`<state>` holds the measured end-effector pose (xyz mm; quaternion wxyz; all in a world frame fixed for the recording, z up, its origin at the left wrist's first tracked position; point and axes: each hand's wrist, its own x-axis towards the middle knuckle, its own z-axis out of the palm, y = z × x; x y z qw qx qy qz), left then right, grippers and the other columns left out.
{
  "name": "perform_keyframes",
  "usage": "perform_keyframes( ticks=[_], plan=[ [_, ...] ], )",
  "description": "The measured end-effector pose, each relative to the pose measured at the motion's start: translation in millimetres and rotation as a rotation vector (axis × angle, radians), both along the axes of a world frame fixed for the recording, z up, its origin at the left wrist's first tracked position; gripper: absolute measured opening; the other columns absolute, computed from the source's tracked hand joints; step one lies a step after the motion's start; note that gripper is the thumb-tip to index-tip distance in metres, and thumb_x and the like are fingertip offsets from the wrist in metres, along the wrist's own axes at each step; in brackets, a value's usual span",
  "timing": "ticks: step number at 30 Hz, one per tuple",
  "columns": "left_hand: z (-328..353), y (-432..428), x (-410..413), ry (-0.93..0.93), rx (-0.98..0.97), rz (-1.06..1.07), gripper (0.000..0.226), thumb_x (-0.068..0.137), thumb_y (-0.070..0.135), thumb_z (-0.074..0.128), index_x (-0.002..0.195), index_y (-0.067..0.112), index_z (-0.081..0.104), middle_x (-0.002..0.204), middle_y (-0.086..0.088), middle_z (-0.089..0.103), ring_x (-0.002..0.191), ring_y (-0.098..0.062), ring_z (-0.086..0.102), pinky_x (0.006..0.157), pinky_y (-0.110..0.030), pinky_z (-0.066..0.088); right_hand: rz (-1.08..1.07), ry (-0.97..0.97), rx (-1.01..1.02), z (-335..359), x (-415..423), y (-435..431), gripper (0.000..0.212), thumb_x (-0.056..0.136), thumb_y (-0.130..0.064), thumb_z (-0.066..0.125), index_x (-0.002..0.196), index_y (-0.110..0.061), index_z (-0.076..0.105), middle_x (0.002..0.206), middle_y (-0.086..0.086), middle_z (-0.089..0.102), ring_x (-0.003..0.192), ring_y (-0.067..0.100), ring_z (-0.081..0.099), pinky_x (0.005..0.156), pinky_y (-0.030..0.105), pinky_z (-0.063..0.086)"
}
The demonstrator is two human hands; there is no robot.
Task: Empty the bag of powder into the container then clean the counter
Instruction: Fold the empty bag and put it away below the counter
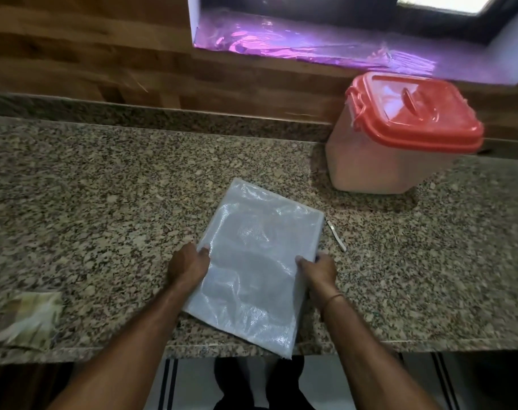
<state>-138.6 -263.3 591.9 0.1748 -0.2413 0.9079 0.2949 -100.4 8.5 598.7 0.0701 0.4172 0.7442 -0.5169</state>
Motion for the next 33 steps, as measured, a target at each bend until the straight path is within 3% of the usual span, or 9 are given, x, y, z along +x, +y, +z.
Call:
perform_keyframes(
  ticks=[3, 6, 9, 12, 15, 20, 26, 30, 33],
  plan=[
    [10.0, 2.3, -7.1, 0.07, 0.071, 0.022, 0.044, 0.099, 0.047, 0.06, 0.121, 0.01, 0.066, 0.117, -0.015, 0.071, 0.102, -0.034, 0.067, 0.078, -0.033, 0.048, 0.068, -0.026, -0.014, -4.2, 1.5, 13.1, 0.018, 0.086, -0.018, 0.075, 0.103, -0.01, 0.077, 0.096, 0.007, 0.078, 0.087, 0.029, 0.074, 0.087, 0.05, 0.062],
    [13.2, 0.4, -20.3, 0.082, 0.119, 0.014, 0.03, 0.093, 0.048, 0.068, 0.094, 0.017, 0.069, 0.099, -0.008, 0.075, 0.08, -0.027, 0.066, 0.065, -0.028, 0.045, 0.134, -0.011, 0.0, -3.8, 1.6, 23.3, 0.017, 0.085, -0.019, 0.077, 0.101, -0.012, 0.078, 0.094, 0.004, 0.079, 0.087, 0.028, 0.075, 0.085, 0.047, 0.063],
    [6.8, -4.5, -17.3, 0.046, 0.182, 0.078, 0.028, 0.091, 0.035, 0.076, 0.075, 0.019, 0.059, 0.106, -0.002, 0.074, 0.081, -0.024, 0.067, 0.068, -0.03, 0.051, 0.159, 0.05, -0.053, -1.1, -1.0, 31.2, 0.02, 0.087, -0.019, 0.076, 0.104, -0.008, 0.078, 0.093, 0.004, 0.08, 0.084, 0.027, 0.077, 0.079, 0.042, 0.064],
    [-8.2, -13.7, -7.6, -0.02, 0.274, 0.145, 0.028, 0.088, 0.027, 0.08, 0.082, 0.002, 0.068, 0.113, 0.004, 0.067, 0.084, -0.02, 0.068, 0.071, -0.025, 0.052, 0.2, -0.026, -0.155, 0.5, 1.2, 33.6, 0.021, 0.093, -0.014, 0.073, 0.105, 0.003, 0.075, 0.094, 0.014, 0.079, 0.081, 0.031, 0.075, 0.074, 0.04, 0.064],
    [-15.5, -20.1, -1.3, -0.036, 0.448, 0.284, 0.032, 0.082, 0.022, 0.086, 0.095, -0.004, 0.073, 0.093, -0.007, 0.073, 0.09, -0.031, 0.074, 0.076, -0.029, 0.053, 0.181, -0.088, -0.197, 3.8, 5.9, 38.6, 0.027, 0.096, -0.015, 0.07, 0.104, 0.011, 0.069, 0.082, 0.016, 0.071, 0.063, 0.026, 0.062, 0.054, 0.028, 0.055],
    [8.7, -14.6, -4.2, 0.027, 0.656, 0.42, 0.011, 0.092, 0.008, 0.075, 0.086, 0.004, 0.066, 0.057, -0.009, 0.067, 0.037, -0.01, 0.058, 0.039, -0.017, 0.043, 0.154, 0.019, -0.366, 47.9, -19.5, 37.6, 0.019, 0.101, -0.018, 0.062, 0.096, -0.001, 0.057, 0.06, 0.018, 0.067, 0.048, 0.026, 0.061, 0.052, 0.038, 0.057],
    [88.7, -4.6, -27.0, 0.297, 0.871, 0.492, 0.023, 0.094, 0.03, 0.073, 0.084, 0.01, 0.066, 0.062, -0.005, 0.071, 0.043, -0.008, 0.061, 0.037, -0.016, 0.047, 0.372, 0.422, -0.323, 124.0, -73.7, 43.2, 0.02, 0.102, -0.021, 0.061, 0.085, -0.01, 0.063, 0.07, 0.009, 0.06, 0.046, 0.008, 0.064, 0.044, 0.02, 0.053],
    [108.5, 8.4, -12.9, 0.347, 0.788, 0.462, 0.035, 0.093, 0.044, 0.072, 0.091, 0.009, 0.071, 0.073, -0.012, 0.071, 0.046, -0.012, 0.062, 0.037, -0.019, 0.047, 0.444, 0.488, -0.363, 132.7, -80.2, 57.7, 0.028, 0.1, -0.032, 0.062, 0.095, -0.005, 0.068, 0.07, 0.007, 0.065, 0.05, 0.009, 0.064, 0.047, 0.02, 0.053],
    [90.8, 18.6, 17.5, 0.393, 0.7, 0.483, 0.028, 0.093, 0.042, 0.072, 0.09, 0.014, 0.072, 0.09, -0.013, 0.075, 0.073, -0.026, 0.071, 0.064, -0.033, 0.06, 0.463, 0.39, -0.39, 110.7, -67.7, 68.0, 0.034, 0.102, -0.032, 0.059, 0.103, 0.0, 0.068, 0.077, 0.012, 0.07, 0.05, 0.013, 0.067, 0.045, 0.023, 0.055]
  ],
)
